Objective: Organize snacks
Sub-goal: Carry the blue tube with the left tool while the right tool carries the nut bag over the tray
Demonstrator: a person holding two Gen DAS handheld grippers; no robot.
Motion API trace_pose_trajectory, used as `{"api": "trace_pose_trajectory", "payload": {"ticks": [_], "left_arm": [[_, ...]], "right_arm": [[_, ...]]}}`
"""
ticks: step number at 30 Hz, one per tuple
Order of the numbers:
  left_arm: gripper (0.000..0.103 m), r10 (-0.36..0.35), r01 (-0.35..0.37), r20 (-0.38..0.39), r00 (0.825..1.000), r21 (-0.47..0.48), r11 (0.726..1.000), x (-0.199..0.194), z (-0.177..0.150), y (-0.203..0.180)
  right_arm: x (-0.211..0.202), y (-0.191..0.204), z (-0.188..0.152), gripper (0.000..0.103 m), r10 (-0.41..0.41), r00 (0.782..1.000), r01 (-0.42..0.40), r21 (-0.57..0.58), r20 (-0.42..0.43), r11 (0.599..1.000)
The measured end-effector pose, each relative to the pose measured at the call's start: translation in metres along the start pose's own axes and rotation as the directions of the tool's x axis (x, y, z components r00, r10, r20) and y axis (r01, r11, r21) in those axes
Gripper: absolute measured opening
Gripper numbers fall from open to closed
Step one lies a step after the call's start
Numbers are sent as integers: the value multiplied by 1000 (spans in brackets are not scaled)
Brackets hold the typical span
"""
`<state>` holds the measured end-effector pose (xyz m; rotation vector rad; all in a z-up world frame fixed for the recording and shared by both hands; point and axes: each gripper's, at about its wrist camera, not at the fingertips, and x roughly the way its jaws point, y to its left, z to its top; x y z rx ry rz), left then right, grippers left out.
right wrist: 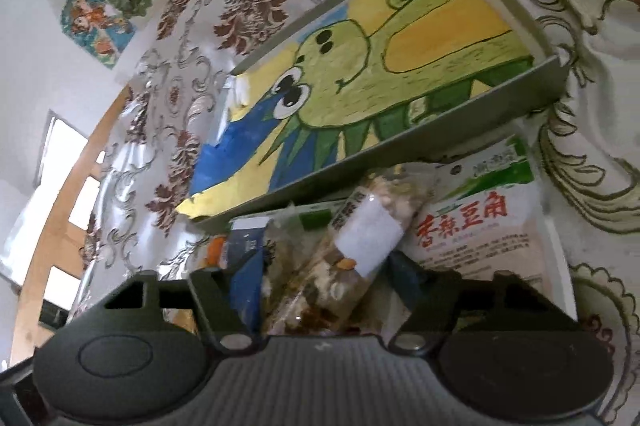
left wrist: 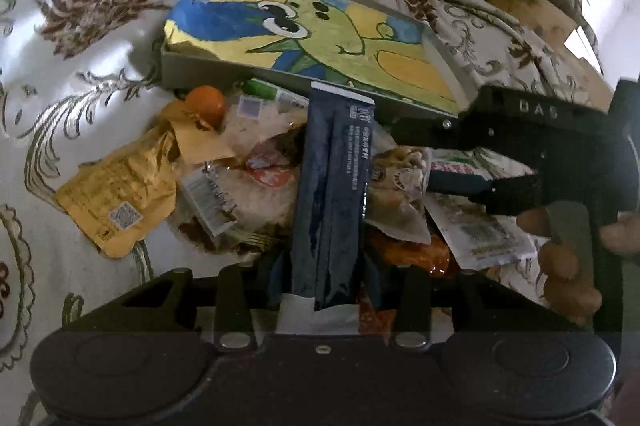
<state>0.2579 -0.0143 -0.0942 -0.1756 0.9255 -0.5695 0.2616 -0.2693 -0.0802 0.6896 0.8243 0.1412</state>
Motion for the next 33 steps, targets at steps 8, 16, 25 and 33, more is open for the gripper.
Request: {"api": "trace_pose_trajectory", "payload": {"ticks": [8, 16, 25, 33], "left_arm": [[36, 46, -46, 20, 999, -11, 999, -1, 0, -6], [35, 63, -62, 16, 998, -46, 997, -8, -1, -9], [34, 50, -46, 48, 998, -83, 995, -33, -4, -23], [33, 75, -68, 76, 994, -84, 994, -52, -6, -41]], "right_arm": [[12, 4, -7, 61, -32, 999, 31, -31, -39, 999], [-3, 7, -7, 43, -39, 999, 40, 76, -20, 996], [-37, 11, -1, 37, 47, 997, -54, 129, 54, 990], [-68, 2, -4, 37, 138, 988, -146, 127, 71, 981]]}}
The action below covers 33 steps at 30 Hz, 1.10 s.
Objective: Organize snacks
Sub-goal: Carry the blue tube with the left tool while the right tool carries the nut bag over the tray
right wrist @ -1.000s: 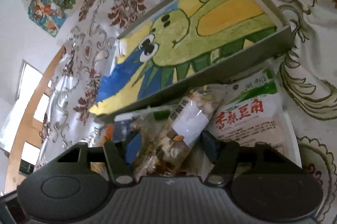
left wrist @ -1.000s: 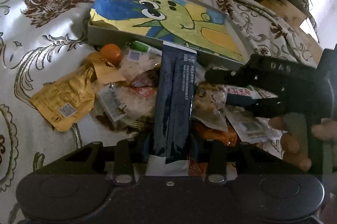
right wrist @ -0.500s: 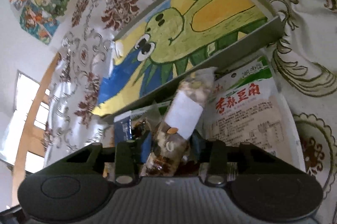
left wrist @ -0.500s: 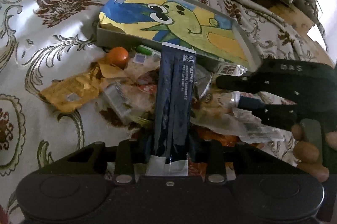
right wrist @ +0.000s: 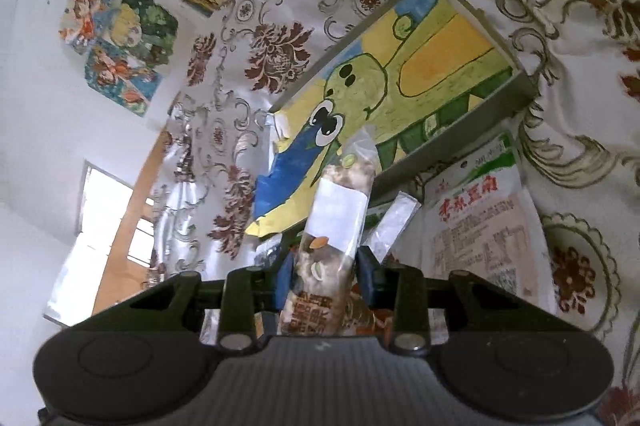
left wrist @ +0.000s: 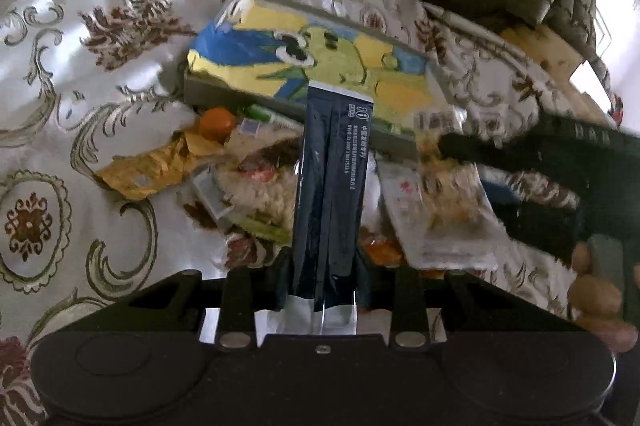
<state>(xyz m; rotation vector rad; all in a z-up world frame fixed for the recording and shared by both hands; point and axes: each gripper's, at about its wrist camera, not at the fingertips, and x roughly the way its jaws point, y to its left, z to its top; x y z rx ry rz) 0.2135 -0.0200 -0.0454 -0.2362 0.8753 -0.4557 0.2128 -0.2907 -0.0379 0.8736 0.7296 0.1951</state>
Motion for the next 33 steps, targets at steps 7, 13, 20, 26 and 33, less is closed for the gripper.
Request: {"api": "trace_pose_trajectory", "payload": {"ticks": [7, 13, 20, 26, 33], "left_arm": [[33, 46, -50, 57, 997, 69, 996, -9, 19, -20], [33, 50, -55, 132, 990, 37, 998, -4, 60, -35], [34, 47, -61, 185, 982, 72, 996, 30, 119, -67], [34, -10, -14, 193, 981, 120, 993, 87, 151, -83], [34, 7, -25, 159, 987, 112, 993, 147, 165, -75]], "right_arm": [[-30, -15, 6, 37, 61, 997, -62, 30, 45, 998], [-42, -29, 15, 37, 132, 987, -139, 77, 87, 987], [-29, -26, 48, 37, 150, 976, -158, 39, 156, 987], [-26, -30, 68, 37, 99, 966, -105, 11, 240, 994], [6, -34, 96, 37, 53, 958, -40, -53, 282, 998]]}}
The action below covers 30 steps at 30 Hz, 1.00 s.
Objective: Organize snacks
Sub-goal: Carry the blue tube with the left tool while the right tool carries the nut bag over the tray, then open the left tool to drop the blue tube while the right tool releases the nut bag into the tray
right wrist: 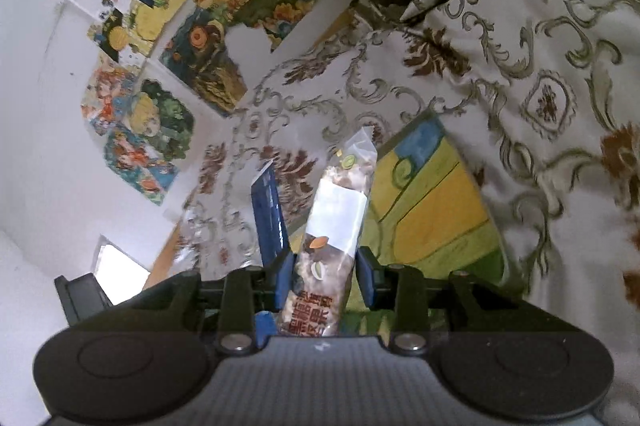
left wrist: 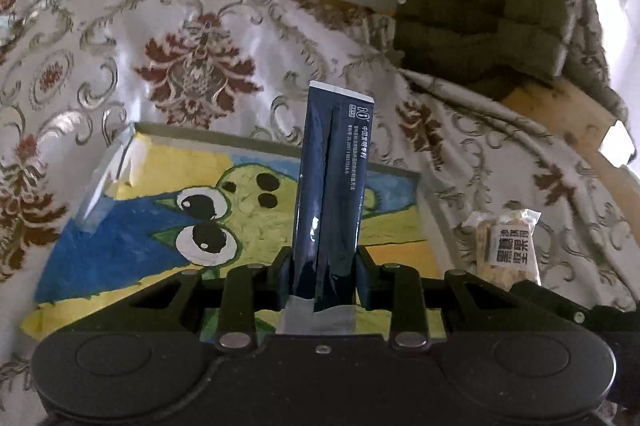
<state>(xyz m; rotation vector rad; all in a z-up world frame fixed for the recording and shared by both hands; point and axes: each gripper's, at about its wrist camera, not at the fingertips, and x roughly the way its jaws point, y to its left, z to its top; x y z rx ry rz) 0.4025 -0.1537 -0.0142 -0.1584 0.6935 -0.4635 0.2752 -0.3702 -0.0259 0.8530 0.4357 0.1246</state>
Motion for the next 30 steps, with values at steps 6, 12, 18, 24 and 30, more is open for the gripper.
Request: {"api": "trace_pose_trajectory", "payload": {"ticks": [6, 12, 18, 24, 30], "left_arm": [[34, 40, -40, -10, 999, -7, 999, 21, 1, 20], [34, 71, -71, -28, 997, 8, 997, 30, 0, 31], [35, 91, -90, -69, 993, 21, 996, 40, -5, 36], [37, 84, -87, -84, 993, -41, 995, 43, -10, 43], [76, 114, -116, -42, 993, -63, 991, 25, -3, 41]], "right_arm": [[43, -12, 6, 38, -63, 998, 63, -17, 11, 998], [83, -17, -2, 37, -135, 990, 133, -44, -43, 990], [102, -10, -12, 37, -208, 974, 191, -174, -88, 966], [102, -3, -16, 40, -221, 969, 194, -212, -112, 958], [92, 1, -8, 51, -225, 967, 199, -207, -115, 958]]}}
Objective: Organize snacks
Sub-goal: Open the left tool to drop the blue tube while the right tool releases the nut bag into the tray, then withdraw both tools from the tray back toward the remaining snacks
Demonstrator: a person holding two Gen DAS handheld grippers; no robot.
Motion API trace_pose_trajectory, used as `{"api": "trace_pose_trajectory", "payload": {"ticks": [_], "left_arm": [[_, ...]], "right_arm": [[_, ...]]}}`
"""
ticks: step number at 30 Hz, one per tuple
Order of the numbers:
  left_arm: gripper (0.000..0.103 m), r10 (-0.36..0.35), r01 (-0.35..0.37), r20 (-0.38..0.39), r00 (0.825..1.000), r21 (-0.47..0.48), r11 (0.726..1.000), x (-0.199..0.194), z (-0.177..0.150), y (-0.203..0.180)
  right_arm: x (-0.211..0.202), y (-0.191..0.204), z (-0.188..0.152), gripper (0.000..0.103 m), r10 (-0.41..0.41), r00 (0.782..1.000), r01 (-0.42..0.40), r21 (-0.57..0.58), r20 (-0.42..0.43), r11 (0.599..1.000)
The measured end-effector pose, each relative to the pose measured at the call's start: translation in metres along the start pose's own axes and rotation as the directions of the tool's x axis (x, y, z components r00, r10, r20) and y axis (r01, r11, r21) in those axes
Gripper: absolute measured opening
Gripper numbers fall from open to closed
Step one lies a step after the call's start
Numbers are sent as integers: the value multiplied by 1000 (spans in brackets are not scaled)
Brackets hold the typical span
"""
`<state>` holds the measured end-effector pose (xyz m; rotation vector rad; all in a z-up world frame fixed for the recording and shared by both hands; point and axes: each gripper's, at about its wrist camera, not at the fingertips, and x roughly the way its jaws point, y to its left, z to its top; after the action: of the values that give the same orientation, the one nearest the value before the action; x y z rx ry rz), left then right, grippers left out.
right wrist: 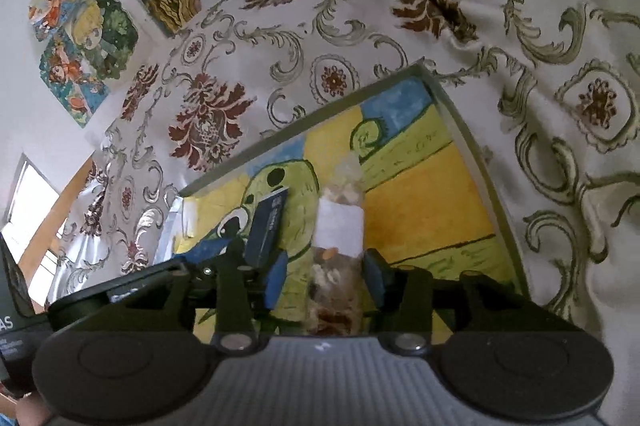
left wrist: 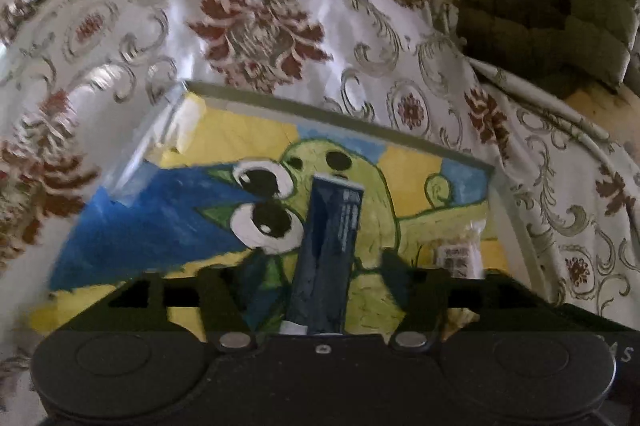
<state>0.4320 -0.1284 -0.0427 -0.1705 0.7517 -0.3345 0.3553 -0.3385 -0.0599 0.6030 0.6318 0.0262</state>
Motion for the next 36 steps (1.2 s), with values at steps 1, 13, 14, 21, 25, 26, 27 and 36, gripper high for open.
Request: {"api": "trace_pose_trajectory", "payload": {"ticks": [1, 13, 14, 21, 25, 26, 27, 36], "left_arm": [[81, 16, -16, 15, 1000, 5, 1000, -6, 1, -1], [102, 141, -135, 170, 975, -48, 990, -104, 5, -5], [102, 155, -151, 178, 972, -36, 988, -112, 3, -7], [102, 156, -174, 238, 959, 57, 983, -177, -37, -21], [102, 153, -171, 258, 954, 48, 984, -213, -75, -25], [102, 154, -172, 257, 954, 49, 984, -219, -85, -25], [102, 157, -176, 259, 953, 52, 983, -227, -95, -26], [102, 174, -199, 289, 941, 59, 978, -284, -159, -18]], "right_arm": [[-3, 1, 1, 52, -2, 1000, 2, -2, 4, 1000], [-82, 38, -4, 98, -22, 995, 38, -165, 97, 986], [-91, 42, -6, 100, -25, 994, 43, -183, 103, 982], [-161, 52, -37, 103, -34, 984, 77, -244, 173, 967], [-196, 57, -66, 103, -31, 976, 107, -353, 214, 930], [-203, 60, -75, 103, -47, 974, 130, -380, 220, 916], [-209, 62, -84, 103, -69, 972, 157, -405, 223, 901], [-263, 74, -140, 103, -72, 961, 191, -452, 266, 871]]}}
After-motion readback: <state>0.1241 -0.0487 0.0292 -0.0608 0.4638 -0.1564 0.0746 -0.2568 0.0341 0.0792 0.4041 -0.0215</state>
